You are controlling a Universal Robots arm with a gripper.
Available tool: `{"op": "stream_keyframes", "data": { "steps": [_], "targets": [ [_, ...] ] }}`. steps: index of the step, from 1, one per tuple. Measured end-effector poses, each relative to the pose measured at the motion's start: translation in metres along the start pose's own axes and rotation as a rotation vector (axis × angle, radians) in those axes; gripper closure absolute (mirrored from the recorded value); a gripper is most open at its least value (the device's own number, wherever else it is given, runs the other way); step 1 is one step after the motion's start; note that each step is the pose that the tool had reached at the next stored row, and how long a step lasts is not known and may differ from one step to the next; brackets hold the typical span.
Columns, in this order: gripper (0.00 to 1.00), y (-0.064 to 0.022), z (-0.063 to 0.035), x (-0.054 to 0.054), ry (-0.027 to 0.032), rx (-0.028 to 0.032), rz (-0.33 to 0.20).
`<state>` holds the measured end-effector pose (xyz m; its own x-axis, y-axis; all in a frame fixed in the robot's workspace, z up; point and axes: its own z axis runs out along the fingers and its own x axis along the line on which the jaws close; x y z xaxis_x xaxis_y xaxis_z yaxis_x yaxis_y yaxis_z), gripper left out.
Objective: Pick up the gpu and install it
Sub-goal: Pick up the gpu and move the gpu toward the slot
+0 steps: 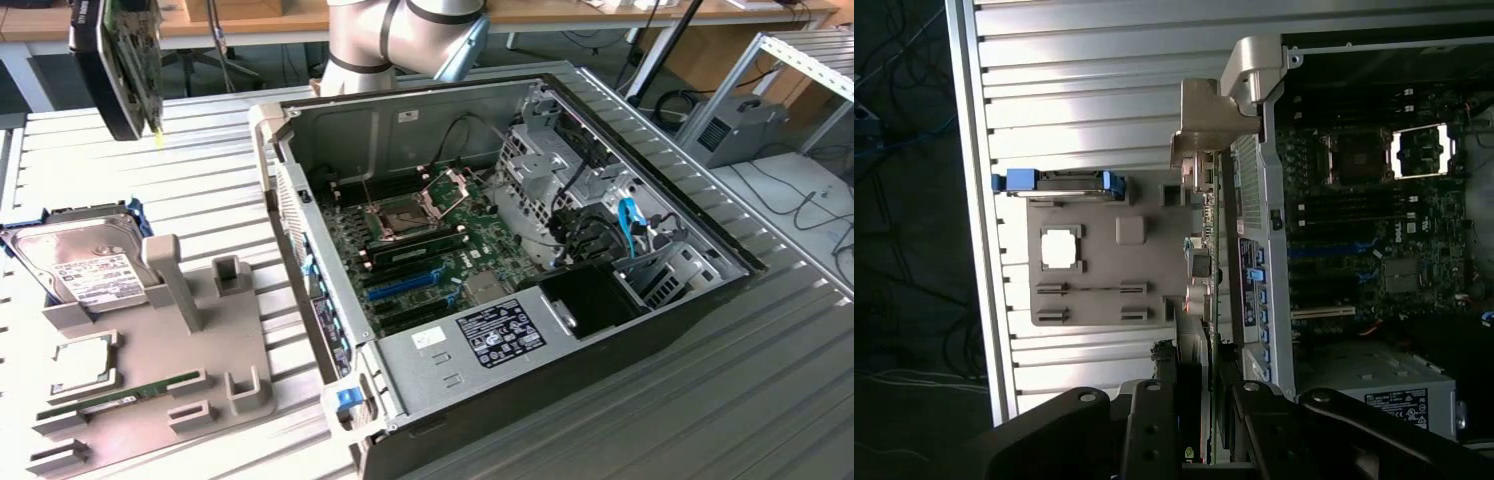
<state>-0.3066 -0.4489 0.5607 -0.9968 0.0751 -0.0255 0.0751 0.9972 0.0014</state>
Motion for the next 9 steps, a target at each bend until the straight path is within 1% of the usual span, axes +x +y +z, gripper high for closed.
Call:
{"op": "stream_keyframes", "data": {
  "steps": [5, 7, 9],
  "targets": [
    [0.74, -0.001, 0.0001, 0.0, 0.0, 0.0, 0.0],
    [0.74, -0.0048, 0.0005, 0.0, 0.0, -0.0001, 0.0],
    [0.74, -0.0121, 0.0029, -0.001, -0.0001, -0.0001, 0.0]
  ]
}}
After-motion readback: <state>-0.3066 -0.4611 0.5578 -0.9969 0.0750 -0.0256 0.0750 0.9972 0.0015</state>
